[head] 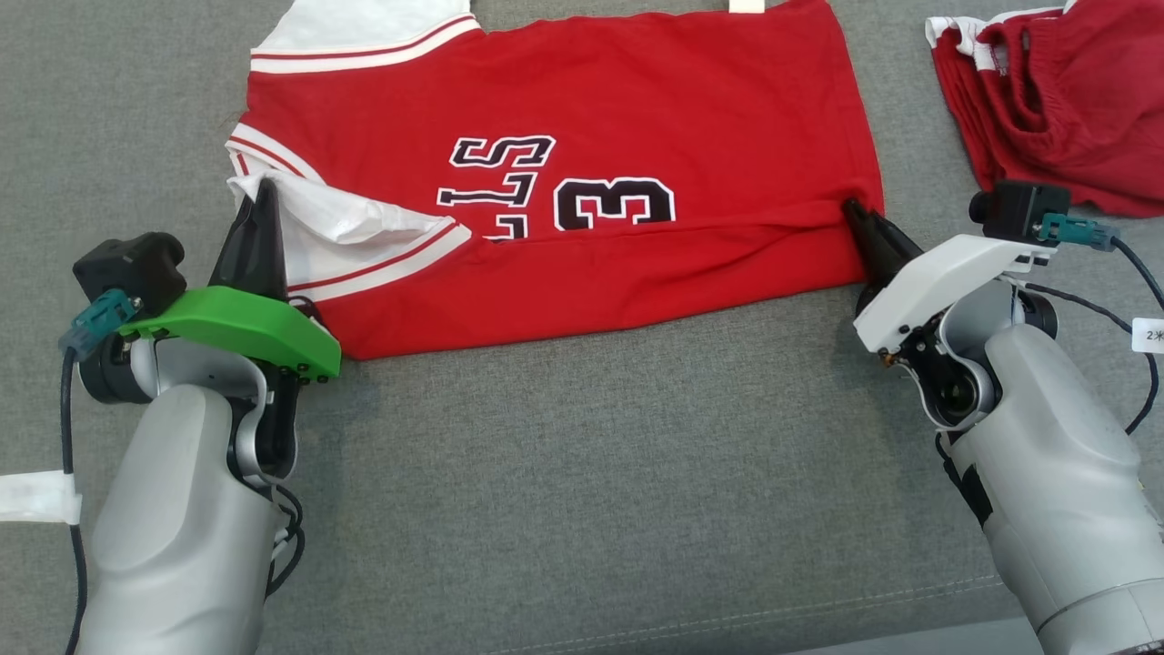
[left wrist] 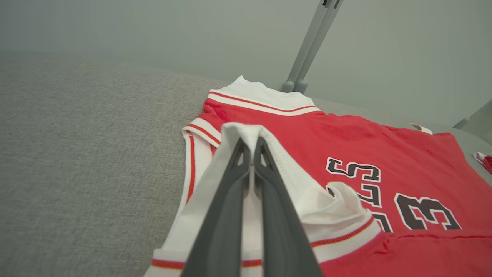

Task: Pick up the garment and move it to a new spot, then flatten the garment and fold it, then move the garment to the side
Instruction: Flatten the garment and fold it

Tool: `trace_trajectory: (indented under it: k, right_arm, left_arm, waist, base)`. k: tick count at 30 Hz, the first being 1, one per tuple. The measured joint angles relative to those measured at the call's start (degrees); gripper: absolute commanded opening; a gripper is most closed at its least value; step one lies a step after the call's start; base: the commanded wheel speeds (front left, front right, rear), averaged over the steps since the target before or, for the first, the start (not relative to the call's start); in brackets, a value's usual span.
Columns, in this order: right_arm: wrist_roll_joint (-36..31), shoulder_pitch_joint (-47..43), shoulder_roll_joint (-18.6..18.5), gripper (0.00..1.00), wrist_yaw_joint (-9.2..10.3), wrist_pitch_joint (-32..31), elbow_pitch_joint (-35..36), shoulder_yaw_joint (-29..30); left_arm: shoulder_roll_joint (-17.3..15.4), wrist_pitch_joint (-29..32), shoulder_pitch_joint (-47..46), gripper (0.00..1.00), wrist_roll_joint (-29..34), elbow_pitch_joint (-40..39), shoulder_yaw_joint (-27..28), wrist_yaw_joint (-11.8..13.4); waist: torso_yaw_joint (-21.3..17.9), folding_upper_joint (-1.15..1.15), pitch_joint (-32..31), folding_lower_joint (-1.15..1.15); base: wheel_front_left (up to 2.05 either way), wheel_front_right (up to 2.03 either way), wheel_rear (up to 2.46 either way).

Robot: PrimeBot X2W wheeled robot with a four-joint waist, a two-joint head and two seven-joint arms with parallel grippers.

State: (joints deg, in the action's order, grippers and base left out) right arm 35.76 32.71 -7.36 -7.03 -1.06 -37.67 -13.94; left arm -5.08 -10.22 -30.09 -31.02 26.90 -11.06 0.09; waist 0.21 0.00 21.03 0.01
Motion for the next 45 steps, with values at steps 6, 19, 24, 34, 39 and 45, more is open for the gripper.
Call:
trace_trajectory:
  k: [6,19,24,34,39,45]
  right_arm:
    - [-0.1,1.6,0.0,1.0,0.0,2.1,-0.9,0.6]
    - [-0.2,2.9,-1.1,1.0,-0.01,10.0,-1.0,2.5]
    - [-0.2,-1.0,-1.4,1.0,-0.01,13.0,-1.2,2.8]
    - [0.1,-8.6,0.4,1.0,-0.01,14.2,-1.8,2.5]
    - [0.4,-10.5,1.1,1.0,-0.02,14.2,-1.6,2.0]
    - [0.6,-11.0,1.7,1.0,-0.02,14.3,-1.4,0.6]
  left_arm:
    - [0.6,-1.4,-2.6,1.0,0.0,2.7,0.1,-0.6]
    - [1.3,-3.5,-3.7,1.0,-1.1,6.4,1.6,-3.1]
    - [2.1,-4.0,0.2,1.0,-3.6,7.6,2.7,-4.0]
    - [2.3,-4.0,8.8,1.0,-6.5,10.1,3.5,-5.2]
    - [2.3,-3.2,10.7,1.0,-7.4,11.7,3.1,-5.2]
    - [2.4,-1.3,10.8,1.0,-8.7,13.7,2.8,-5.2]
  waist:
    - [-0.2,0.0,0.0,0.0]
    - [-0.3,0.0,-1.7,0.0]
    - [0.3,0.0,-3.1,-0.01]
    - [1.8,0.0,-7.2,0.0]
    - [2.2,0.0,-9.5,-0.01]
    - [1.4,0.0,-10.1,-0.01]
  base:
    - [0.0,0.0,0.0]
    - [0.0,0.0,0.0]
    - [0.0,0.0,0.0]
    - [0.0,0.0,0.0]
    - [0.0,0.0,0.0]
    - [0.0,0.0,0.0]
